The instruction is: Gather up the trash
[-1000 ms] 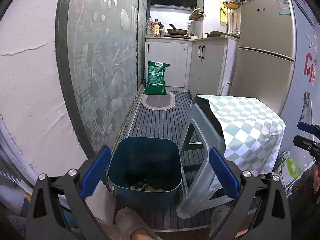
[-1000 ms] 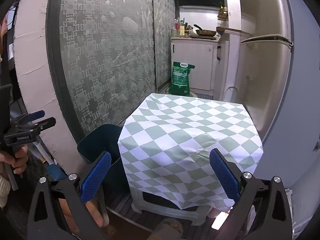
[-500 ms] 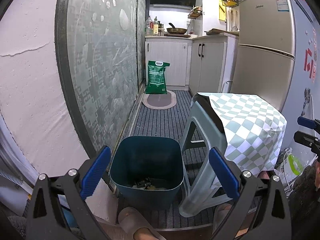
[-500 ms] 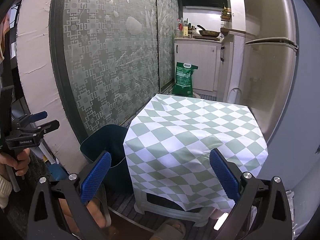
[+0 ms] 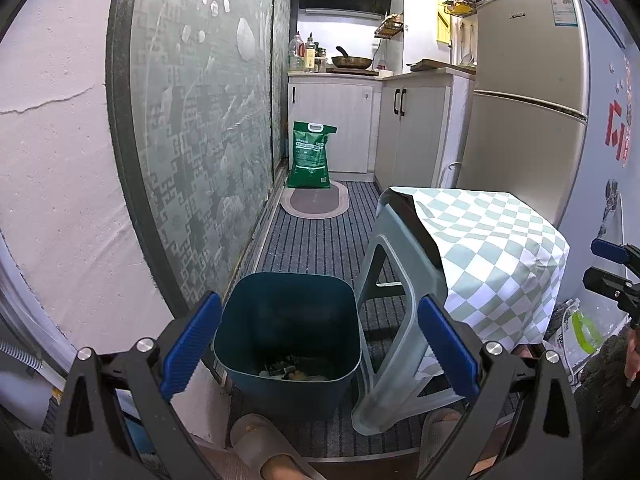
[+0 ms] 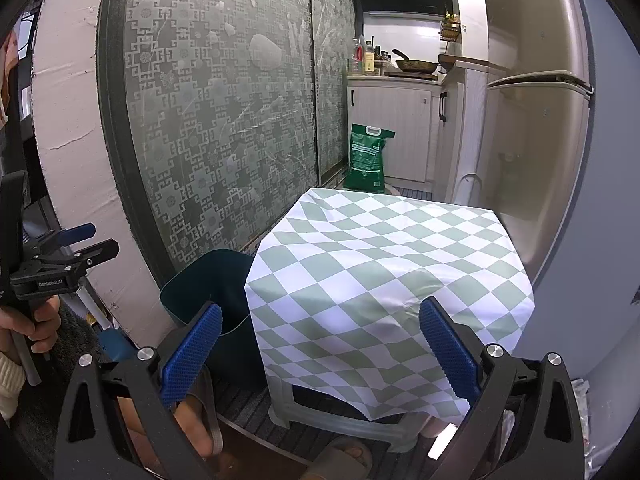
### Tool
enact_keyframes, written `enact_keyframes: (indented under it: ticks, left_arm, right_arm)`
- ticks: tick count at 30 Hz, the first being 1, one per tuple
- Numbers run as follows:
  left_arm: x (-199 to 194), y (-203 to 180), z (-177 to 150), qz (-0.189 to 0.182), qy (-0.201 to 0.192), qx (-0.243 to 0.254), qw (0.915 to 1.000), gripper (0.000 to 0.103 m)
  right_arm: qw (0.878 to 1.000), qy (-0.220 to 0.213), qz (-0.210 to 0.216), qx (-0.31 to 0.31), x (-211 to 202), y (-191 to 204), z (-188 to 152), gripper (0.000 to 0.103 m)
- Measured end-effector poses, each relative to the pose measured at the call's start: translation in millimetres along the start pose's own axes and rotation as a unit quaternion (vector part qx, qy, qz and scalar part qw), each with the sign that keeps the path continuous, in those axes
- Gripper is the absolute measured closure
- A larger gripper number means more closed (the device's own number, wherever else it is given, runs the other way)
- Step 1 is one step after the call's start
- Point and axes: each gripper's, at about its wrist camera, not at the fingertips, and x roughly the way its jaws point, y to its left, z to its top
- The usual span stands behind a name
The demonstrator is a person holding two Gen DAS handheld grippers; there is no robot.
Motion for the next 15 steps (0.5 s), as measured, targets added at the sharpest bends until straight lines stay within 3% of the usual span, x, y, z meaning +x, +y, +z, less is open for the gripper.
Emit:
enact_keyframes:
  ticks: [15]
  left_arm:
    - [0.1, -0.2, 0.6, -0.003, 0.0, -0.001, 1.0, 0.003]
  right_arm:
    - [1.0, 0.0, 0.0, 0.0, 0.1, 0.3, -0.4, 0.003]
